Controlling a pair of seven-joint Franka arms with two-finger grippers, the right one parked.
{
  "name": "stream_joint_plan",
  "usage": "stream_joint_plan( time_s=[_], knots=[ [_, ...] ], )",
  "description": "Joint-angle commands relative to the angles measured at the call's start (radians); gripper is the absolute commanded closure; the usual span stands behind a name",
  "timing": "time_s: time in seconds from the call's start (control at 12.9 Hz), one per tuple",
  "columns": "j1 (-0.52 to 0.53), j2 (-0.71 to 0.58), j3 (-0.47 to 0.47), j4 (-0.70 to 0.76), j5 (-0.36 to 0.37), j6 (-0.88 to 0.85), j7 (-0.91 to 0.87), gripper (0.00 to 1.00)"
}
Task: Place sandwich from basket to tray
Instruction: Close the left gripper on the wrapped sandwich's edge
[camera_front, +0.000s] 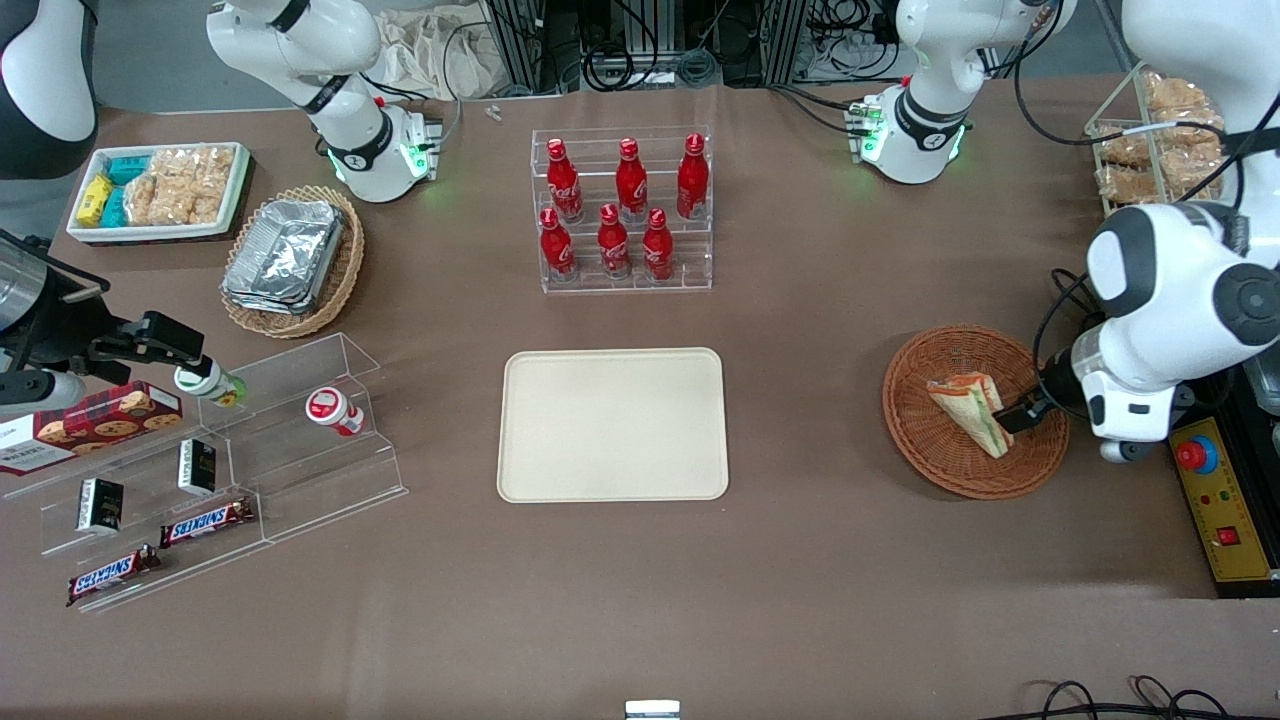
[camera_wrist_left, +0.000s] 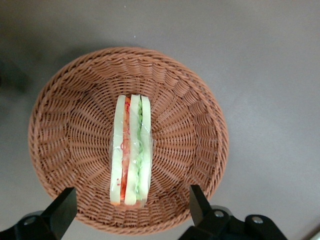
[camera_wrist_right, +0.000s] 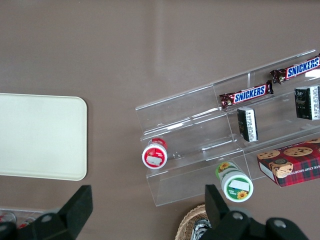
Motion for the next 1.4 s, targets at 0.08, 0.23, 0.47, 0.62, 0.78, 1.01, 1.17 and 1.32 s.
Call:
stream_joint_plan(
  time_s=[0.08, 0.23, 0.47, 0.62, 0.78, 1.01, 1.17, 1.32],
  knots=[
    [-0.003, 0.001, -0.003, -0.112, 0.019, 0.140, -0.023, 0.00],
    [-0.003, 0.023, -0.003, -0.146, 0.019, 0.200, -0.023, 0.00],
    [-0.003, 0.039, -0.004, -0.175, 0.019, 0.230, -0.023, 0.00],
    [-0.003, 0.049, -0.004, -0.180, 0.019, 0.232, -0.020, 0.00],
    [-0.003, 0.053, -0.004, -0.193, 0.019, 0.249, -0.021, 0.00],
    [-0.003, 0.066, -0.004, -0.203, 0.019, 0.266, -0.021, 0.01],
    [-0.003, 0.072, -0.004, -0.200, 0.019, 0.266, -0.018, 0.23],
    [-0.003, 0.072, -0.004, -0.192, 0.019, 0.260, -0.010, 0.65]
  ],
)
